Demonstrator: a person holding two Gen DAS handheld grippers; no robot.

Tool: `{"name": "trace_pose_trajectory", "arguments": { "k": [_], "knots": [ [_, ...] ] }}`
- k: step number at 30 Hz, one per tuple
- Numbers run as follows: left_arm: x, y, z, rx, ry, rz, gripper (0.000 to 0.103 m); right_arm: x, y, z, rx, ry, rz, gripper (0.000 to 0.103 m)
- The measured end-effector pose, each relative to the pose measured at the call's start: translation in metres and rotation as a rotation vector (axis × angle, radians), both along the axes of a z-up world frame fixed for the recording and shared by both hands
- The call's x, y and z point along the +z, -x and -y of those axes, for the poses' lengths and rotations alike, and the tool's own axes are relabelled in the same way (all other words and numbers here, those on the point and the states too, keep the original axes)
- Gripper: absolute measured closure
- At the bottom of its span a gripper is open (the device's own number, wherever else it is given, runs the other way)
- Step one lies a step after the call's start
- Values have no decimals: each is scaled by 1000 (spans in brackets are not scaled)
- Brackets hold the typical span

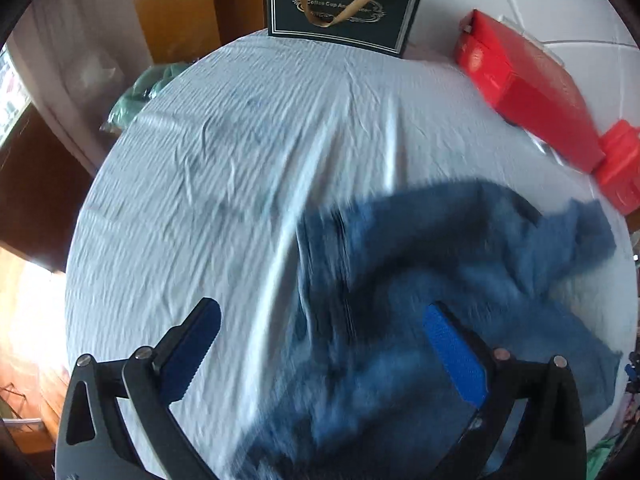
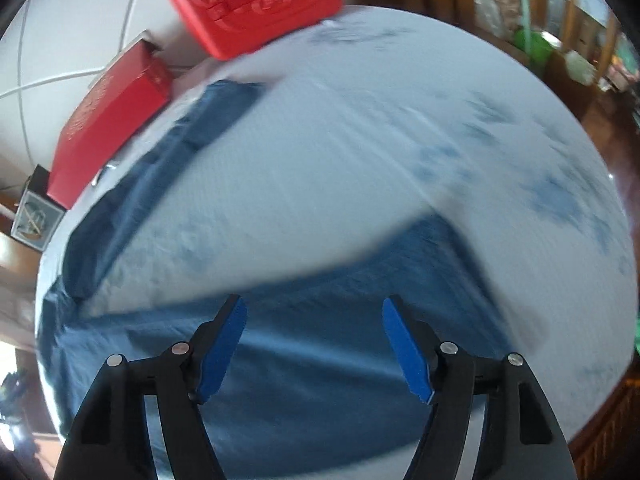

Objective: Fold clothes

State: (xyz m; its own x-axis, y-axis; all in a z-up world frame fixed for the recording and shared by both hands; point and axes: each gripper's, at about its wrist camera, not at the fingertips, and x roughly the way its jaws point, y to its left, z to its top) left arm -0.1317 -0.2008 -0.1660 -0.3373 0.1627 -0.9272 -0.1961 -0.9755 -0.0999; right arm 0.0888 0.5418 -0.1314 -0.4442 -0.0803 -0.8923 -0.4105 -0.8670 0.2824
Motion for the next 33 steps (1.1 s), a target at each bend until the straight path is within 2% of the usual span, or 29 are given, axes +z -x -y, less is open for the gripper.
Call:
{"name": "trace_pose_trajectory", "arguments": {
  "k": [4, 6, 9, 10, 13, 17, 21, 26, 28, 29, 30, 31, 33],
  "knots": [
    [-33, 37, -13, -11, -19, 98, 0, 10, 54, 37, 18, 50, -5, 26],
    [-51, 49, -23, -36, -25, 149, 0, 22, 94, 50, 14, 90, -15, 26],
    [-66, 52, -37, -57, 18, 157, 1, 32, 151, 64, 25, 91, 14, 26],
    [-70, 53, -41, -64, 32, 159, 10, 31, 175, 67, 26, 79, 40, 28],
    [-84, 56, -55, -84, 76, 166, 14, 29, 243, 66, 11, 28, 104, 36],
    [-89, 60, -58, -74, 82, 179, 15, 12, 322, 49, -44, 4, 173, 36],
    [-89, 64, -59, -69, 84, 194, 15, -25, 384, 39, -87, -9, 256, 36],
    [-89, 70, -61, -72, 88, 207, 13, -54, 426, 43, -107, -79, 326, 34],
    [-89, 72, -61, -73, 89, 207, 13, -68, 428, 48, -95, -90, 378, 33],
    [-89, 73, -62, -74, 89, 206, 13, -65, 430, 55, -58, -145, 377, 35],
    [-89, 74, -62, -75, 88, 203, 12, -60, 429, 57, -34, -149, 372, 45],
    [-89, 75, -62, -76, 89, 201, 11, -56, 429, 59, -11, -154, 368, 66],
    [-89, 77, -62, -74, 88, 198, 10, -44, 425, 63, 47, -150, 365, 97]
  ]
}}
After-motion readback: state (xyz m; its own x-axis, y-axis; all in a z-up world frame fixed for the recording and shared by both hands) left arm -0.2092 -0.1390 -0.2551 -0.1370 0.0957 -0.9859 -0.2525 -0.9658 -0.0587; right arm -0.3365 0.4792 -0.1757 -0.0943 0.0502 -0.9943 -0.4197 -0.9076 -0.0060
